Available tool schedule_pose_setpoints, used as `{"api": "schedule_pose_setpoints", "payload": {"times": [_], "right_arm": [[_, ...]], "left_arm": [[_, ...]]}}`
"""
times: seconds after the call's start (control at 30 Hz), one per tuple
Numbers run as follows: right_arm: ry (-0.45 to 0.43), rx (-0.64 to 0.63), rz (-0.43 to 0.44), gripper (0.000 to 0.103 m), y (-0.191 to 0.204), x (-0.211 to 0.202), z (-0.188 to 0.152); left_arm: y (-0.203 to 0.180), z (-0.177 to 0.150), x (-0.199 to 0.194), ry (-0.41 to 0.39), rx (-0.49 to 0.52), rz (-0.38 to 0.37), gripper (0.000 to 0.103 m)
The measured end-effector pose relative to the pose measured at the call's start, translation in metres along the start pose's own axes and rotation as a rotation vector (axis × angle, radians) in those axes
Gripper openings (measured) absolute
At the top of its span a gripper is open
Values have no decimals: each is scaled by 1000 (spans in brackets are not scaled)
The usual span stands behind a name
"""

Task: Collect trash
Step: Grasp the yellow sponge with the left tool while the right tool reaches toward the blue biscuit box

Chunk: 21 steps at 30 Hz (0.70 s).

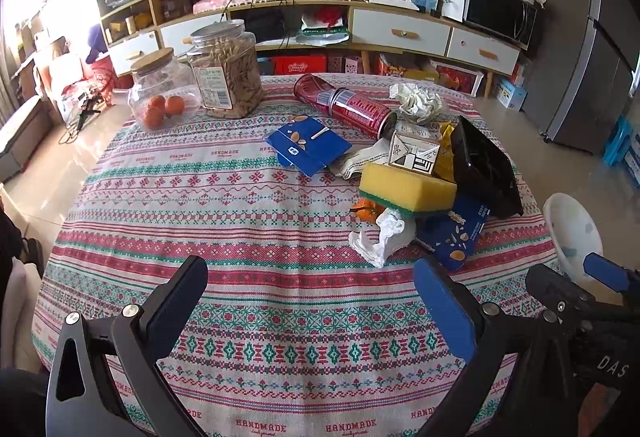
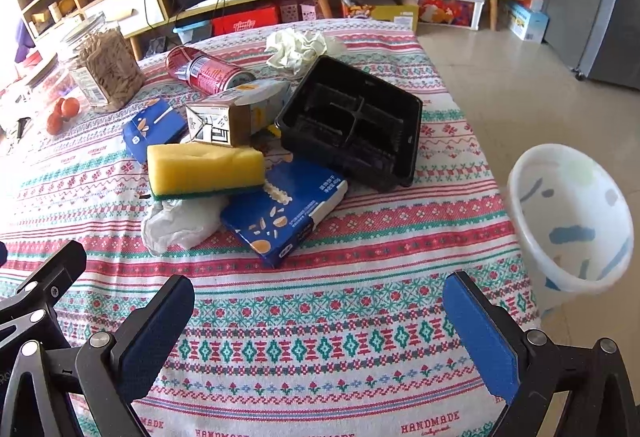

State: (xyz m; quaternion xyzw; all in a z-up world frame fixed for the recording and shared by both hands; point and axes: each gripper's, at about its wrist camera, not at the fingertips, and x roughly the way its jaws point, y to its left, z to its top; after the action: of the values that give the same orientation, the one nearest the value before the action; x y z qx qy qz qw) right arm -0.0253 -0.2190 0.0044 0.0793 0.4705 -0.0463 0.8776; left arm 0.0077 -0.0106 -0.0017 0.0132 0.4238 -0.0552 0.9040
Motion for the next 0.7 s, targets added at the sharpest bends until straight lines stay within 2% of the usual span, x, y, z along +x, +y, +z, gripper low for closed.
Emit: {"api": "schedule_pose_setpoints", "payload": {"times": [0.07, 0.2, 0.3, 0.33, 0.43, 0.57, 0.6, 0.7], "right_arm": [[30, 69, 58, 101, -18, 1, 12], [66, 200, 110, 100, -58, 1, 41], [114, 294, 177, 100, -81, 12, 65], [131, 303, 182, 100, -84, 19, 73], [203, 305, 188, 98, -90, 44, 101], [272, 340, 222, 90, -101, 80, 118], [279, 342, 222, 86, -103, 87, 116], [335, 357, 222, 77, -106, 102, 101]], "left_arm": [[5, 7, 3, 30, -20, -40, 103], [5, 21, 9, 64, -20, -96, 103], [5, 37, 26, 171, -88, -250, 103], [4, 43, 30, 185, -108, -276, 103], [-5, 62, 42, 202, -106, -287, 103], [-15, 74, 66, 272, -119, -333, 91], [-15, 74, 72, 287, -135, -353, 86], [-10, 67, 90, 320, -198, -370, 79]]}}
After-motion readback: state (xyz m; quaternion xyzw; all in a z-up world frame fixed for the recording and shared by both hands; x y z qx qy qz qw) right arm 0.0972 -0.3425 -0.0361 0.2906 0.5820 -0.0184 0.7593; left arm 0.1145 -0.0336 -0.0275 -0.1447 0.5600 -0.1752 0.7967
